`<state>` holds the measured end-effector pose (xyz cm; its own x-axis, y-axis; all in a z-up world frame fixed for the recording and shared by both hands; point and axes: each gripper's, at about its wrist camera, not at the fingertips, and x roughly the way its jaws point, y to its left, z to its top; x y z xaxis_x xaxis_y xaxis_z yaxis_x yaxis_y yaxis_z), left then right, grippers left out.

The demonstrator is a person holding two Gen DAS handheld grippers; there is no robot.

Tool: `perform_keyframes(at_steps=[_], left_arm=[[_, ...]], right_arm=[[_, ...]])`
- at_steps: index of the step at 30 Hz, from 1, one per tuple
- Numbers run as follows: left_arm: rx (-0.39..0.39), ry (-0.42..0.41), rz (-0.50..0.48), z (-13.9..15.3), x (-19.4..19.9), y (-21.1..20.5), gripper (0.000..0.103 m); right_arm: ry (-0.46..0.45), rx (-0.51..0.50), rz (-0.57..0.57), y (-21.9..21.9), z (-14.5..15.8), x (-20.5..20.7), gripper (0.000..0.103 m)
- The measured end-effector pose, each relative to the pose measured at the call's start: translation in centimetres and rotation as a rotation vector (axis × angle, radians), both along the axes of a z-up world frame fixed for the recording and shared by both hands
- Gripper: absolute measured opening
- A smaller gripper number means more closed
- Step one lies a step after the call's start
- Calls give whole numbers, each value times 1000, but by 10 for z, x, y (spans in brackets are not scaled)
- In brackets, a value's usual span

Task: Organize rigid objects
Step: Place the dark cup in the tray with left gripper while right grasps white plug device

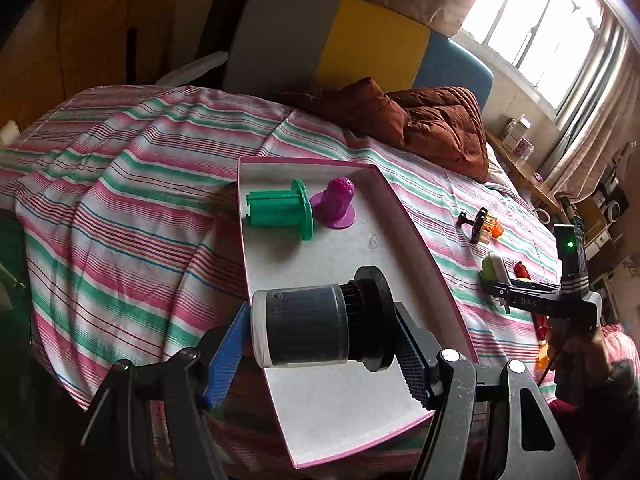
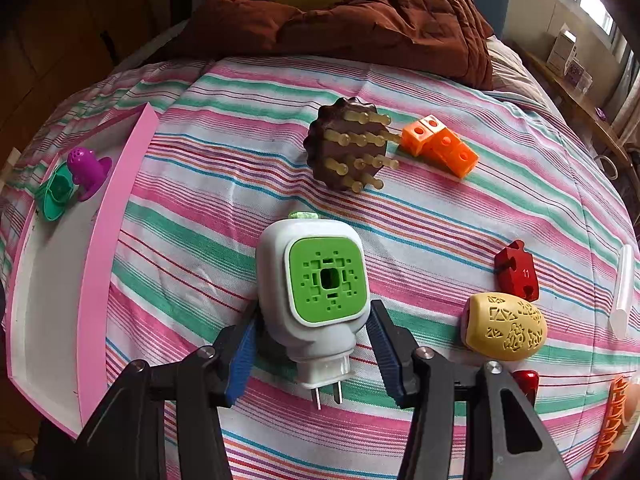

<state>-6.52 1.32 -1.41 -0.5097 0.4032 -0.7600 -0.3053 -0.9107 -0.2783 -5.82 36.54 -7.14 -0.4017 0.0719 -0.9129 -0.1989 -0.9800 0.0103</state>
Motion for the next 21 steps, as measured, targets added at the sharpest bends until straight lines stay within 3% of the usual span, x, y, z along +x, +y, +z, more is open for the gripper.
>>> perform_keyframes(at_steps=[9,15,21], left_arm=[[-52,25,-19,-2,-29,20,69],[-95,35,-61,-6,-53,48,69],[-91,4,-91,-18,-75,78,69]], right_arm=[[42,14,-21,6,8,1,52],[37,75,16,-2,7,-2,52],[40,72,13,-1,7,-2,52]])
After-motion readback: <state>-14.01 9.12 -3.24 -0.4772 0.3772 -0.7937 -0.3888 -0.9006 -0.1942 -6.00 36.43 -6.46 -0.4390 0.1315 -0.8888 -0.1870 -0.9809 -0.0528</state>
